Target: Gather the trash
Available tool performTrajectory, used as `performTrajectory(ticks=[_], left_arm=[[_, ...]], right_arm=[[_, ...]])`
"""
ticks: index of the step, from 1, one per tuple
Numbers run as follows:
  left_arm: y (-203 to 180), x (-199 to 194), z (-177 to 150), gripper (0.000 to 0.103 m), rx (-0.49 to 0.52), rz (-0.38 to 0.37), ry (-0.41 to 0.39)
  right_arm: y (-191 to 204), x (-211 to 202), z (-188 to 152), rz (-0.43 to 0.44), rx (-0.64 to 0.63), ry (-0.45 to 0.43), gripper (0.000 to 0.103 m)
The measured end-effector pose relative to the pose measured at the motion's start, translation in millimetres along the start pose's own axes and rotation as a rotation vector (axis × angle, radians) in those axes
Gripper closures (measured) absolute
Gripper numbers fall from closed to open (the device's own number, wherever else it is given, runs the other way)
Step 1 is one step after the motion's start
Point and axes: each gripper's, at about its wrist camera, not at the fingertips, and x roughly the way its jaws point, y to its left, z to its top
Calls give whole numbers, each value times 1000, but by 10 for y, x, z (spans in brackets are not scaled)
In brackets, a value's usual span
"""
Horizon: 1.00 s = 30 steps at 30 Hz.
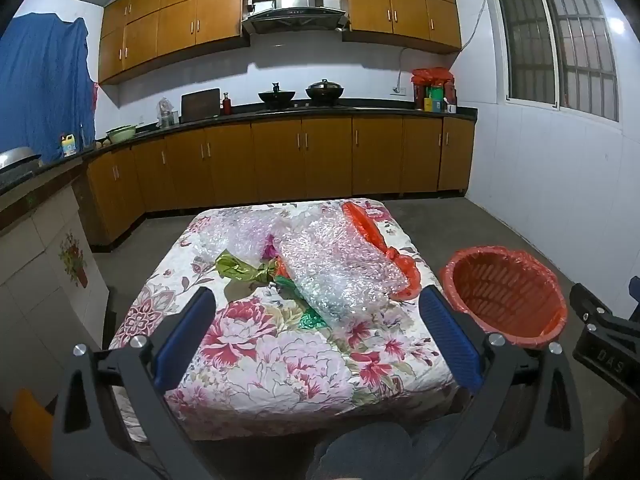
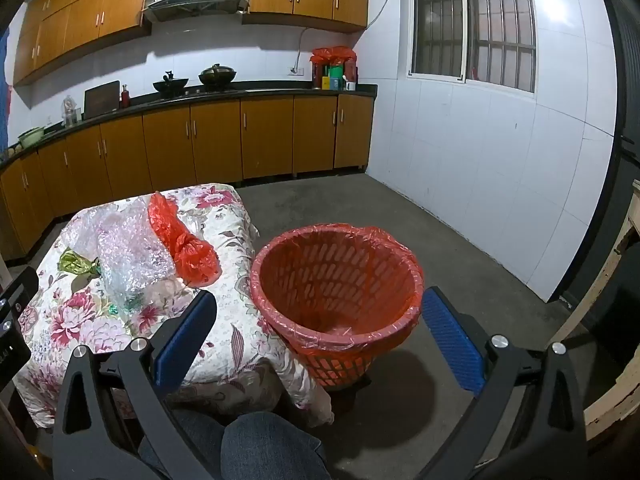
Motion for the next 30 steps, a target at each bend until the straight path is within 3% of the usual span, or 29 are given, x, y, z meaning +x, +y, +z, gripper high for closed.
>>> performTrajectory(ticks=[30], left_arm=[[1,-3,-1,4,-6,-4,2]], right_arm=[[-6,9,-12,0,4,1,2]])
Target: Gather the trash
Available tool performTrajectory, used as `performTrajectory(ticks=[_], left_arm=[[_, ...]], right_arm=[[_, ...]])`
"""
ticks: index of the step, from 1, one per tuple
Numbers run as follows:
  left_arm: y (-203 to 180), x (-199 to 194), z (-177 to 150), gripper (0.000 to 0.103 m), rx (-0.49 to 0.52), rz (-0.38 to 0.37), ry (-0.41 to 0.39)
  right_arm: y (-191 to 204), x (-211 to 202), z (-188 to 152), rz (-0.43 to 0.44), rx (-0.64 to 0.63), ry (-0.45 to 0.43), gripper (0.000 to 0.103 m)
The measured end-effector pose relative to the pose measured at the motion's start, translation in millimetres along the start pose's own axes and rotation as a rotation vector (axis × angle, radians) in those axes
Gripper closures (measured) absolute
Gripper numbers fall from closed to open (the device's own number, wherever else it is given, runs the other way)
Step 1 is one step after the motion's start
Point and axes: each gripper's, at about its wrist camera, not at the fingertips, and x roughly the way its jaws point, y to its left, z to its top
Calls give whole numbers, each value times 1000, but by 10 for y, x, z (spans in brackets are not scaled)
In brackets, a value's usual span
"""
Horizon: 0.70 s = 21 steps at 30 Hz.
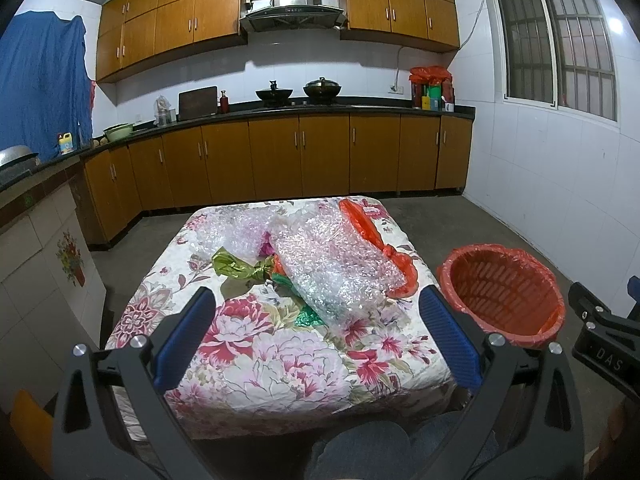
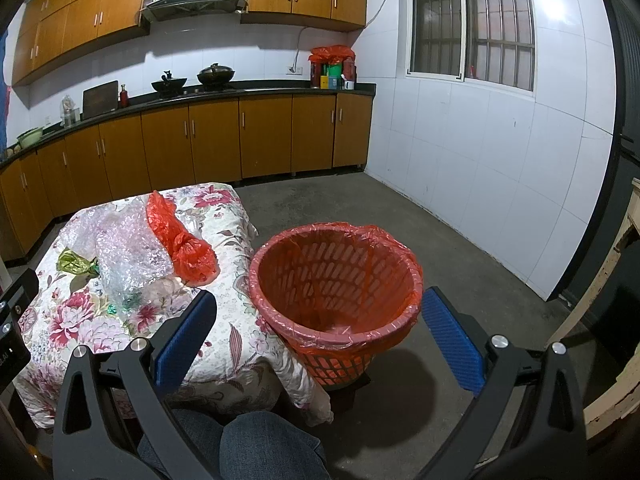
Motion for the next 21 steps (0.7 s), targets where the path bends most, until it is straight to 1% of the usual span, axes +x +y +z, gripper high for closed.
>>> performTrajectory(ticks=[21], left_arm=[[-2,-3,-1,4,-2,-1,4]], right_arm=[[6,13,-10,0,0,3,2]])
